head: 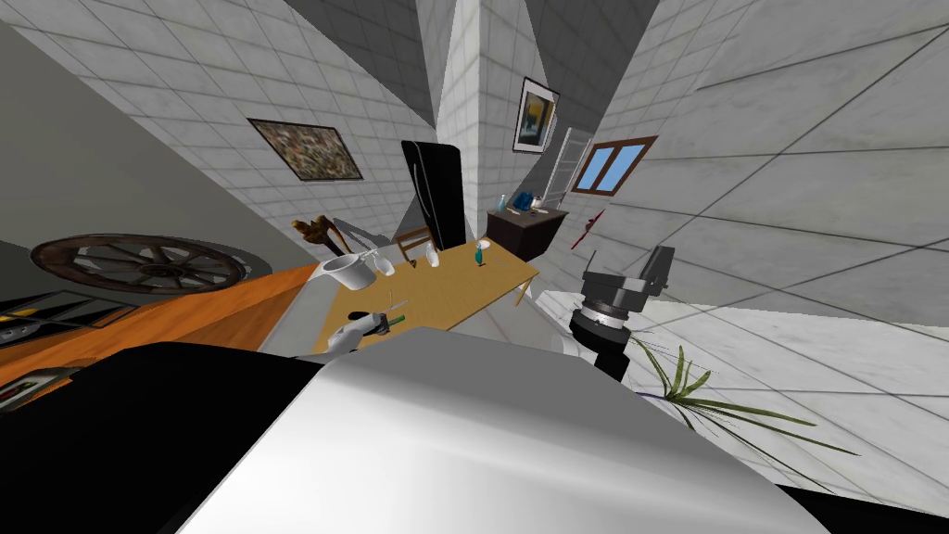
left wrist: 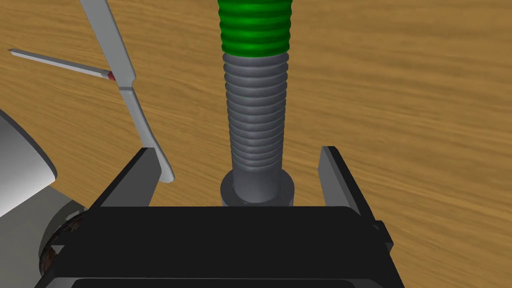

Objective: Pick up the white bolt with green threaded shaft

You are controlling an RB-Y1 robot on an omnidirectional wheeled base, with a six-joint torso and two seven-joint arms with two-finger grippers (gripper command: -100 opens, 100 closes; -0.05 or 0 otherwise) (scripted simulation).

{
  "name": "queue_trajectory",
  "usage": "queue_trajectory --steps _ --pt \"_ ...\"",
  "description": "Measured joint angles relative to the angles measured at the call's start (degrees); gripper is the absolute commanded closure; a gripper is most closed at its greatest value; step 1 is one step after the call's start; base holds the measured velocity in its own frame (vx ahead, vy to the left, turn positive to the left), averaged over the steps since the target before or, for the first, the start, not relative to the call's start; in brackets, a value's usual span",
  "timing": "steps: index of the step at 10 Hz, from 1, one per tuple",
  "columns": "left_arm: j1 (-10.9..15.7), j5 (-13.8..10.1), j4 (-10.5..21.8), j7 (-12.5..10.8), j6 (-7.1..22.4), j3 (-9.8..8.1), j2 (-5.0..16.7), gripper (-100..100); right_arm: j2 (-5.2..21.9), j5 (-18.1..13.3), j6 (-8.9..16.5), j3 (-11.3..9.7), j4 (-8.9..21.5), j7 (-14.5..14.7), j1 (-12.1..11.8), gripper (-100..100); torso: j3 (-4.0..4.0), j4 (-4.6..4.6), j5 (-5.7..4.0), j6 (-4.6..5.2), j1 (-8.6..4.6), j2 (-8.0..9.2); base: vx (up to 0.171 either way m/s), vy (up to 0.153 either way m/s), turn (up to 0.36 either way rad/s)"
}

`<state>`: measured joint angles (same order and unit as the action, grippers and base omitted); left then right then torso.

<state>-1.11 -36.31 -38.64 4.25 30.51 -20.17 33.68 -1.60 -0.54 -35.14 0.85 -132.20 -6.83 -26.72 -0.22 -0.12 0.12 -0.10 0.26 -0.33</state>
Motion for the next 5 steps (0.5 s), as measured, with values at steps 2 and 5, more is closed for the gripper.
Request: queue_trajectory --steps 2,5 --pt "-0.3 -0.7 0.4 2.1 -0.3 -1.00 0.0 -100 0.0 0.0 0.0 0.0 0.0 0.0 0.0 0 0.07 0.03 0.00 0.03 -0.01 0.14 0.042 -0.010 0.002" --pt "-1.6 -2.1 0.2 4.5 -0.5 -2.47 0.1 100 0.0 0.0 0.0 0.0 0.0 0.0 0.0 0 0.13 0.07 -0.02 0.04 0.03 0.23 0.012 -0.001 0.003"
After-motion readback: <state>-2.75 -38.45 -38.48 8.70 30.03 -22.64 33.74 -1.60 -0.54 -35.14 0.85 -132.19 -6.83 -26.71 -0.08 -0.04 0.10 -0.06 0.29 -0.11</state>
